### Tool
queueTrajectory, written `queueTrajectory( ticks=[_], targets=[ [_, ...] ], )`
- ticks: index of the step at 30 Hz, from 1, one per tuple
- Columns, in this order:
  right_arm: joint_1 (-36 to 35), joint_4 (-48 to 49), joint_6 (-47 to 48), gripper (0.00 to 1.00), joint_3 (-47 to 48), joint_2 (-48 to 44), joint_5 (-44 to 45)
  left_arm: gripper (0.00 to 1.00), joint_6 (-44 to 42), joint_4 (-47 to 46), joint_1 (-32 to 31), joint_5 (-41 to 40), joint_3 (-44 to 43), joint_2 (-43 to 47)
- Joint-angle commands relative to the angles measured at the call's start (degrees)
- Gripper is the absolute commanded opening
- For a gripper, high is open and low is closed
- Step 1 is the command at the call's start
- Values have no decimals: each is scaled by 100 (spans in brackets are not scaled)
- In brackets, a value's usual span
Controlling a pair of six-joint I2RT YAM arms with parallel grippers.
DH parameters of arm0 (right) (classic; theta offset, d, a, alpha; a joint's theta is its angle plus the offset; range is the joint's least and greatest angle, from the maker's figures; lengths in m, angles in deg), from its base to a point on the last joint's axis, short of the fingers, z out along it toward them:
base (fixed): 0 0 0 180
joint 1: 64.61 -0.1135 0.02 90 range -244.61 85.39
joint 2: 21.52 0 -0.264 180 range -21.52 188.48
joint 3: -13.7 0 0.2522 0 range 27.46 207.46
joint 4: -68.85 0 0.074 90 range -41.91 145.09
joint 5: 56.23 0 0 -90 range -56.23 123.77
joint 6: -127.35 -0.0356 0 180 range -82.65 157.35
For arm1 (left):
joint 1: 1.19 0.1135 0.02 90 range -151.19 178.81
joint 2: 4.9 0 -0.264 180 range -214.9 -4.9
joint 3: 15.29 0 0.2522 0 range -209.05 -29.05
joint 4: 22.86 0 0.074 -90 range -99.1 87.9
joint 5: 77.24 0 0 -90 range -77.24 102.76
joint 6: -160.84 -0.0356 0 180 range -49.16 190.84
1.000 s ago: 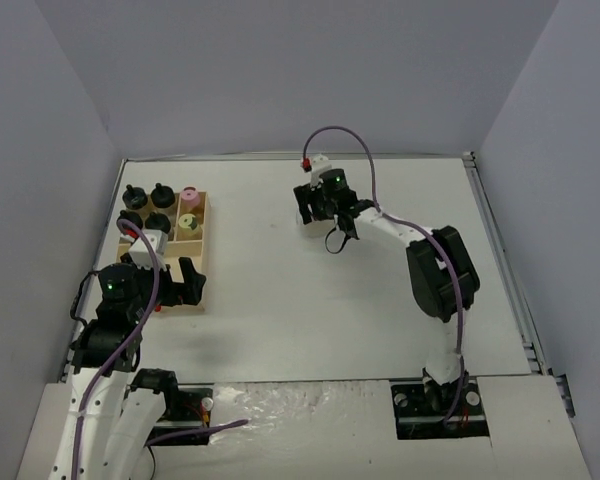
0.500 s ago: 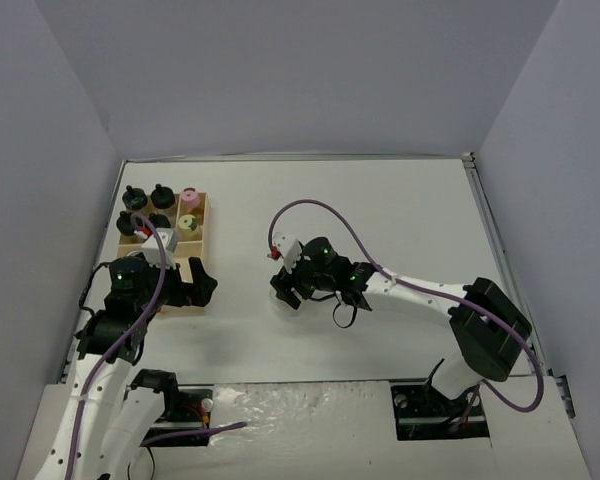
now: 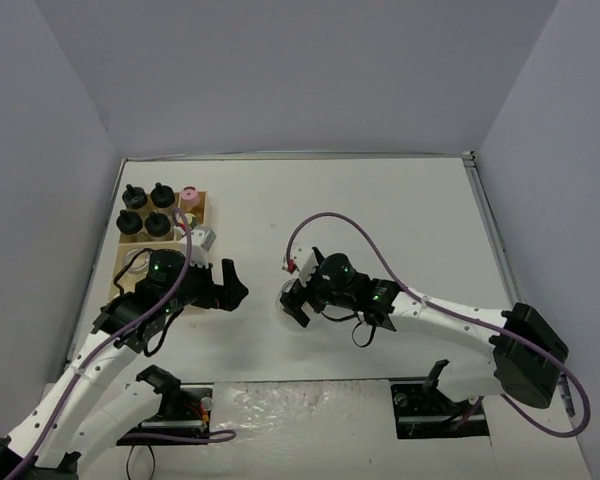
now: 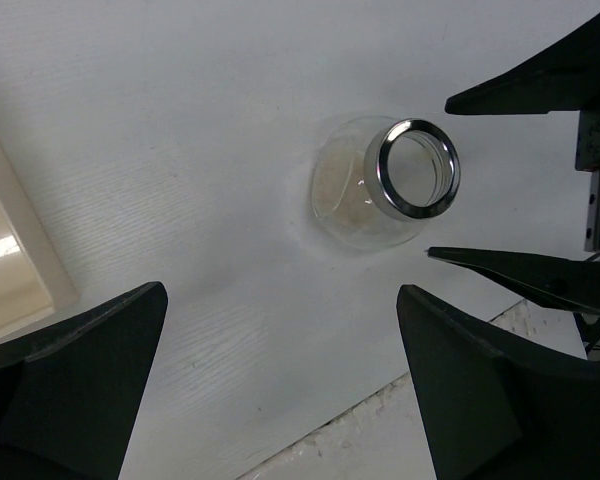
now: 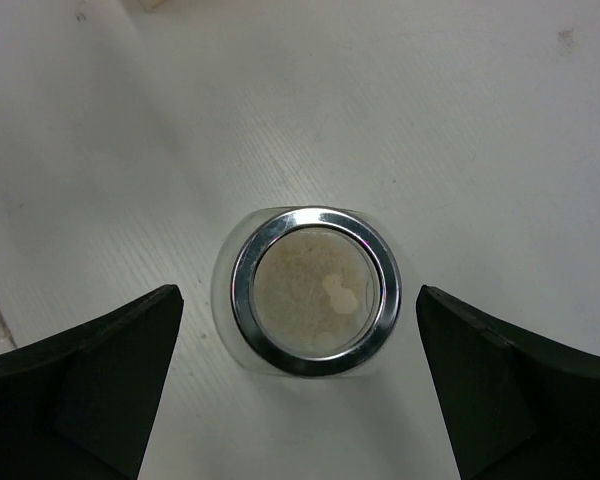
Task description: Organize the condiment bottles
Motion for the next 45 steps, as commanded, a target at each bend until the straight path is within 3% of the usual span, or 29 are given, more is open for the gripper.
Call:
queueTrajectory(
  ticks=[1, 4, 11, 15, 25, 36, 45],
  targets=[
    [-76, -340, -432, 100, 168, -1182, 531, 97, 367, -286, -631, -905, -598, -374],
    [-66, -857, -1046, 100, 169, -2008, 1303, 97, 302, -198, -1172, -1444, -893, -856],
    [-59, -2249, -2797, 100, 200, -3487, 4061, 97, 478, 18, -2279, -2416, -1782, -2292],
    [-51, -2911, -3430, 100, 157, -4083, 4695, 97, 402, 380, -2673, -2705, -2384, -3117],
    [-46, -3372, -3846, 100, -54, -4744, 4913, 97, 327, 589, -3001, -2492, -3002, -4292],
    [-50, -3528, -3877, 100, -153, -5103, 4883, 97, -129, 595, -3018, -2253, -3223, -5014],
    [-50, -3601, -3871, 100, -118, -5161, 4890, 94, -28, 728, -3010, -2281, -3378, -5380]
  ],
)
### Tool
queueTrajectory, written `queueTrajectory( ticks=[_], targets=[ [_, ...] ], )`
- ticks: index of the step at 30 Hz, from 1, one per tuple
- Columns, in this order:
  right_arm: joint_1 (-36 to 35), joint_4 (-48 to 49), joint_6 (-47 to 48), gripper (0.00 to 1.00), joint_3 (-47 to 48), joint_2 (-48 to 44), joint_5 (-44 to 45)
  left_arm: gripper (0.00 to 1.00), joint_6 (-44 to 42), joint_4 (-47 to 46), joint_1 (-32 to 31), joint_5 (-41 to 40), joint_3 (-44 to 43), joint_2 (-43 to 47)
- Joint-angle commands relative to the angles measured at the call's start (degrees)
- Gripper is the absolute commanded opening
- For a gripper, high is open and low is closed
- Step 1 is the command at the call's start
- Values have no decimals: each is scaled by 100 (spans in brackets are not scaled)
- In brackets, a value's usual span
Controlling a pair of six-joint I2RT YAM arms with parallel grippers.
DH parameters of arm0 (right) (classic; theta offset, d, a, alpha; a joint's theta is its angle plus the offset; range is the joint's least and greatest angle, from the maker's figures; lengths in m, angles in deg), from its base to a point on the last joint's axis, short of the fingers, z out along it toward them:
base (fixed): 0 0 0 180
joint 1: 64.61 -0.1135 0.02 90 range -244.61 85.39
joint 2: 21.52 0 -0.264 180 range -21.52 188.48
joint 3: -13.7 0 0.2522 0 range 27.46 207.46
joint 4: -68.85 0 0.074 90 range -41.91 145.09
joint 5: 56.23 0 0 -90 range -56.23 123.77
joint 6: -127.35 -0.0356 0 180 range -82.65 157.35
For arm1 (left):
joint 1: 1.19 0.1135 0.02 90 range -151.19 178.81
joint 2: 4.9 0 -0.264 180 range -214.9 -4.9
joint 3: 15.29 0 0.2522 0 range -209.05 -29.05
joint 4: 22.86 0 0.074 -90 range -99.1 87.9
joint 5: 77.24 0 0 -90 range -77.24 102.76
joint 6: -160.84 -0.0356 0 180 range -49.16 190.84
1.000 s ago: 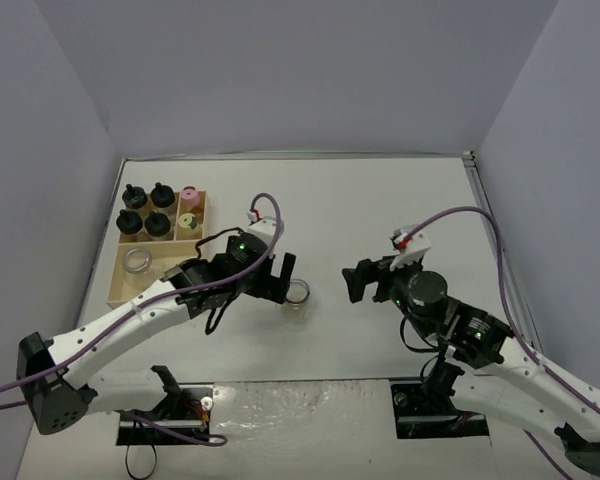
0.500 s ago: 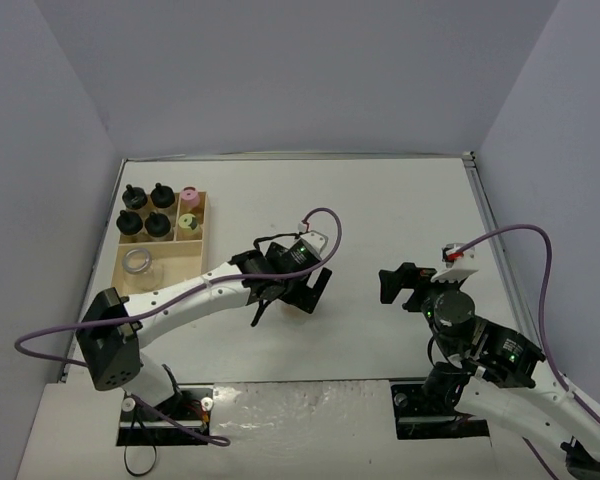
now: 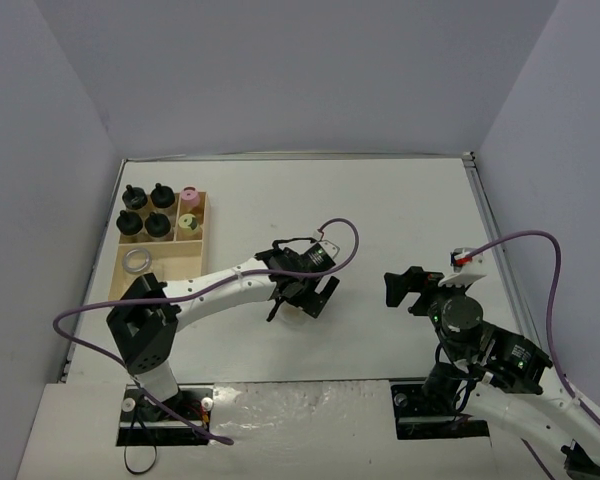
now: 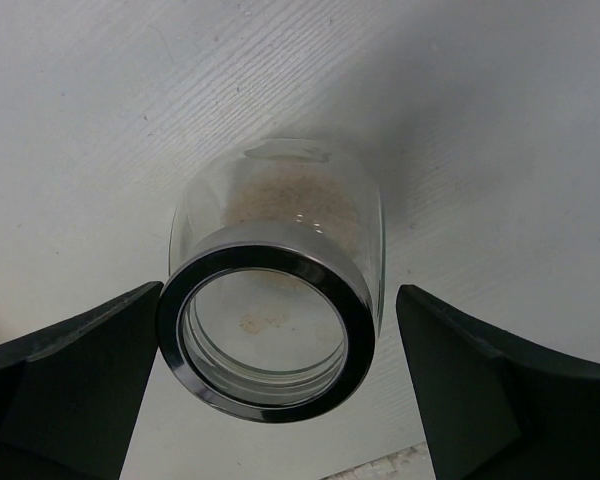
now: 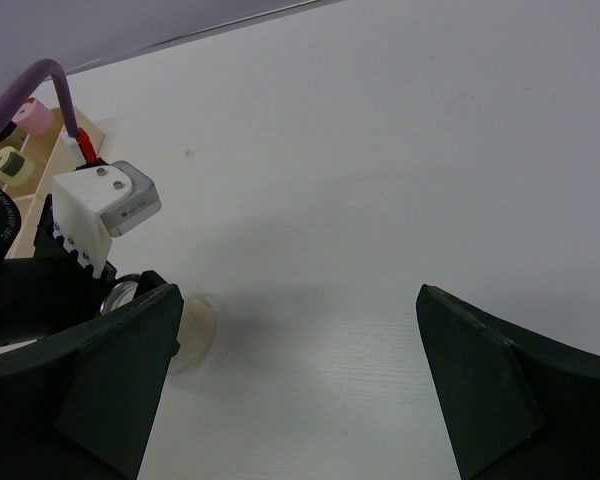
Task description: Organize the condiment bottles
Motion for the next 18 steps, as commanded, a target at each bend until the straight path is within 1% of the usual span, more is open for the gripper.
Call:
queueTrajectory(
  ticks=[1, 3, 7, 8, 12, 15, 17, 18],
  targets=[
    [-17, 156, -112, 100, 26, 4, 283, 91, 48, 116, -27, -54, -345, 63],
    [-17, 158, -118, 100, 14, -5, 287, 80, 131, 161, -27, -67, -338, 65],
    [-17, 152, -130, 100, 9, 0, 244, 54, 259, 241, -19, -112, -301, 173],
    [-24, 159, -130, 100, 16, 1, 221, 45, 282, 321, -11, -200, -301, 247],
    [-25, 152, -121, 100, 27, -16, 226, 22, 296, 583, 99, -363, -318, 607],
    [-25, 161, -113, 100, 44, -17, 165, 0, 270, 879, 401, -377, -310, 1077],
    [-24, 152, -92, 100, 44, 1, 136, 0, 231, 1099, 669, -541, -283, 1397],
    [-17, 152, -77, 100, 44, 0, 127, 0, 211, 1241, 917, -571, -247, 1650]
  ],
)
